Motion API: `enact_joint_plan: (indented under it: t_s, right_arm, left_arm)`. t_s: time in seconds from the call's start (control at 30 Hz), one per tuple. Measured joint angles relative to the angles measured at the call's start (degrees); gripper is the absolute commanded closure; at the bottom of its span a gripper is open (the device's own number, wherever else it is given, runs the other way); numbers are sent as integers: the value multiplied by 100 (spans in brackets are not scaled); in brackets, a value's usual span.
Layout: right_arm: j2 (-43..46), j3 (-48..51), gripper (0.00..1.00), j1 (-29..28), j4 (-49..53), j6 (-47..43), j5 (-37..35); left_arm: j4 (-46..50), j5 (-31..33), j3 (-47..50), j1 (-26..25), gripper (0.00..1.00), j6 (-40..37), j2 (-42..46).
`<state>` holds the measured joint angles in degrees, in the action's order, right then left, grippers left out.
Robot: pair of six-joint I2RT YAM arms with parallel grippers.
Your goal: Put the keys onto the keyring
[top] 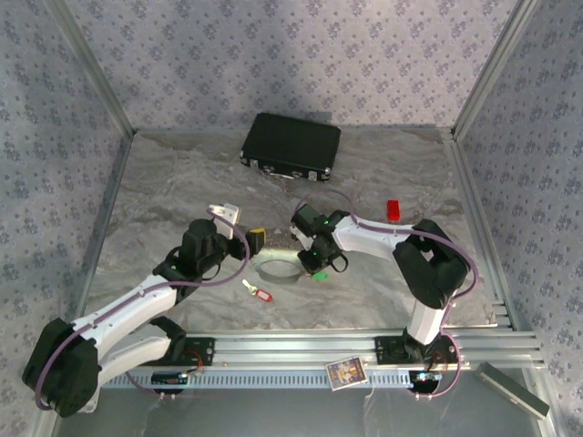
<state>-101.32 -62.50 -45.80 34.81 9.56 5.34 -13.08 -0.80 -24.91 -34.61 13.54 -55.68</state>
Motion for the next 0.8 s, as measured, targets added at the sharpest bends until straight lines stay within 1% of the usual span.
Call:
enact_joint_plan:
  t_s: [0.33, 0.4, 0.5, 0.6, 0.8]
  right_arm:
    - [-11, -44, 85, 28, -28, 2, 153]
    - [-11, -44, 86, 42, -35, 4, 173]
    - [-11, -44, 93, 57, -55, 7, 195]
    - [-9, -66, 97, 55, -70, 46, 216]
    - [-9, -90, 99, 55, -68, 48, 208]
  left_arm:
    - [0, 2, 0, 0, 13, 2, 0]
    - [0, 2, 0, 0, 13, 2, 0]
    - [0, 2, 0, 0, 13, 0, 0]
    - [0, 4, 0, 0, 13, 2, 0]
    - [0, 17, 0, 0, 13, 2, 0]
